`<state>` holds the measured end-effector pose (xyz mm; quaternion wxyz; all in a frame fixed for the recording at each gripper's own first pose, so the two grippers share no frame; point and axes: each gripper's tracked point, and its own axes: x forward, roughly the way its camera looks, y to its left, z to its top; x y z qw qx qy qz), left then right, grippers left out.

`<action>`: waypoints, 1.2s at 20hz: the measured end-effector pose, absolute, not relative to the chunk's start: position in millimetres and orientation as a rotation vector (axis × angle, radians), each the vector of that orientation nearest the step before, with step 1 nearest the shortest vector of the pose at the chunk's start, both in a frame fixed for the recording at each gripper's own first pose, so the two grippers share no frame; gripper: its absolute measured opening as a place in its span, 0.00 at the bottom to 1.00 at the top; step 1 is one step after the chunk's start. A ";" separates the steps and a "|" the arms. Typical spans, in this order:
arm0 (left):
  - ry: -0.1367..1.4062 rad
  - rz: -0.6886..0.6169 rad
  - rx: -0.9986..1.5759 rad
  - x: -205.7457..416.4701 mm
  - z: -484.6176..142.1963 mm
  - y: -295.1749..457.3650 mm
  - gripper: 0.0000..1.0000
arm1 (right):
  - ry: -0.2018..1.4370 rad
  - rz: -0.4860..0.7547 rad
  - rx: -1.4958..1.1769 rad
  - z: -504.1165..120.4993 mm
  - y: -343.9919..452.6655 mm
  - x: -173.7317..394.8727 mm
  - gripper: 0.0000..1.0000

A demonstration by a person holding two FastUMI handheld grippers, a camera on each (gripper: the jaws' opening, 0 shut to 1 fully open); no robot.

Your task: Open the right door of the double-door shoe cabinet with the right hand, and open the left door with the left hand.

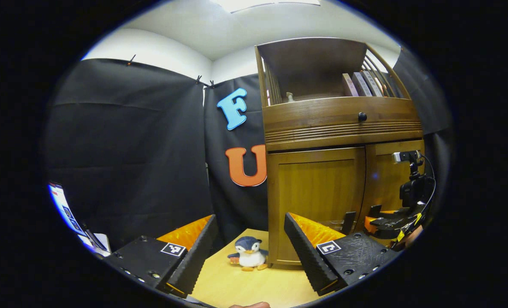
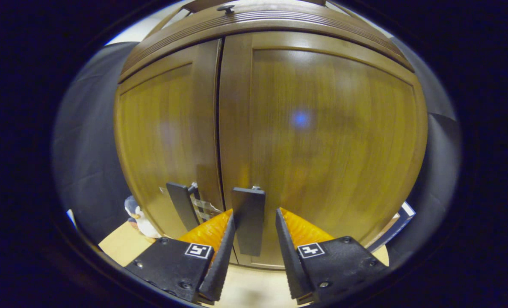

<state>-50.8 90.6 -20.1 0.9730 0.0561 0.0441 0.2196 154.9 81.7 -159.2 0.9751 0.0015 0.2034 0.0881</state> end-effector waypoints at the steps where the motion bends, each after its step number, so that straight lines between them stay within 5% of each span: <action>1: 0.090 0.456 0.117 -54.6 -18.5 88.4 0.92 | 0.407 0.182 0.008 -161.6 83.6 159.4 0.56; 5: 0.088 0.502 0.117 -64.7 -14.0 76.6 0.95 | 0.392 0.184 0.029 -166.0 88.8 164.6 0.38; 11: 0.102 0.551 0.103 -81.1 -17.9 62.6 0.95 | 0.397 0.231 0.046 -165.1 88.9 162.2 0.31; 24: 0.114 0.340 0.076 -46.3 -33.1 4.1 0.95 | 0.416 0.341 0.090 -161.7 74.8 95.7 0.29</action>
